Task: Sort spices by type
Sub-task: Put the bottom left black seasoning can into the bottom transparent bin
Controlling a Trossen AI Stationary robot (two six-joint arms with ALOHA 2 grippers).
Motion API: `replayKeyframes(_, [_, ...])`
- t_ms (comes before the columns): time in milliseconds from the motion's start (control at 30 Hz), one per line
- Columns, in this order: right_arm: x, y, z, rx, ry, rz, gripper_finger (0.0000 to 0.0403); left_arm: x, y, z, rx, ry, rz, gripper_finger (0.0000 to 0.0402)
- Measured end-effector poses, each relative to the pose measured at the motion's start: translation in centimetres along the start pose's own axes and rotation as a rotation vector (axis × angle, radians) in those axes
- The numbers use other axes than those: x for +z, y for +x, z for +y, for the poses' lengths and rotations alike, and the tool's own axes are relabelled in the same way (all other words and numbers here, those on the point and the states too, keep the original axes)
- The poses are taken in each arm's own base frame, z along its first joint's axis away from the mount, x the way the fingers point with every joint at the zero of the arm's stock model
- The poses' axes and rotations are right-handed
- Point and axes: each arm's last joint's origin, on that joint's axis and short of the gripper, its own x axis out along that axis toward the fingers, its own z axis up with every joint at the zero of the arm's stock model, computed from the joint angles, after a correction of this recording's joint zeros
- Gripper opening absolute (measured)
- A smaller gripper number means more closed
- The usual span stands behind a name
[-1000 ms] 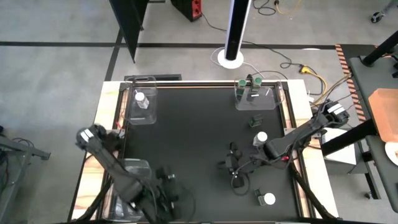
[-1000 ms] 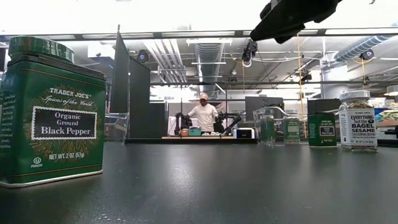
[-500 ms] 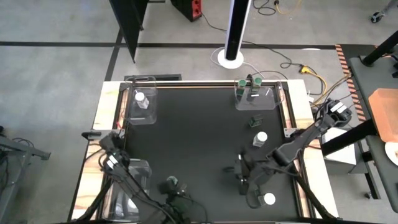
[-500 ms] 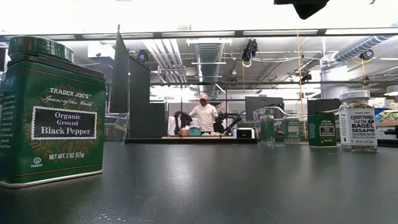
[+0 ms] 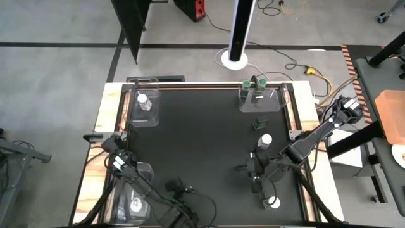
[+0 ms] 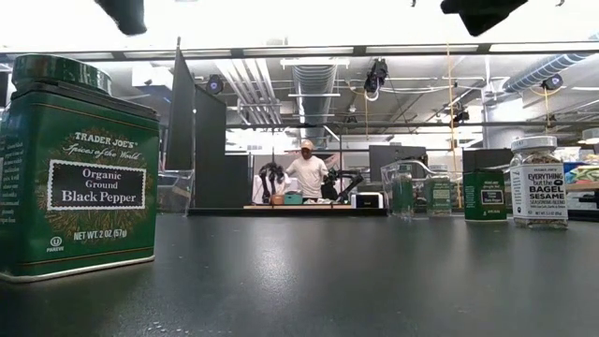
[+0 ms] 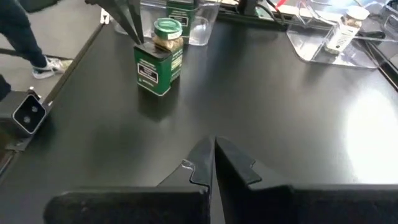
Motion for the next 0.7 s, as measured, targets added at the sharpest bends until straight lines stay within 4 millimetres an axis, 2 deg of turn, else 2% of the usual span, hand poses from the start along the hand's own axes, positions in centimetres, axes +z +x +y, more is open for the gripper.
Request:
replayKeyframes(167, [-1.0,-0.6,-0.5,0.004,0.032,-0.03,0.0009,0.9,1.2,0.5,0.016,0.005,0.053,0.0])
replayKeyframes(500, [-1.5,-0.6,-0.7,0.011,0.046,-0.054,0.0009,3.5,3.1,2.1,-0.012,-0.065,0.212,0.0])
replayKeyframes(700, [-1.5,-0.6,-0.7,0.013,0.063,-0.057,0.0009,5.3,3.0,3.3,-0.086,-0.072,0.303,0.0])
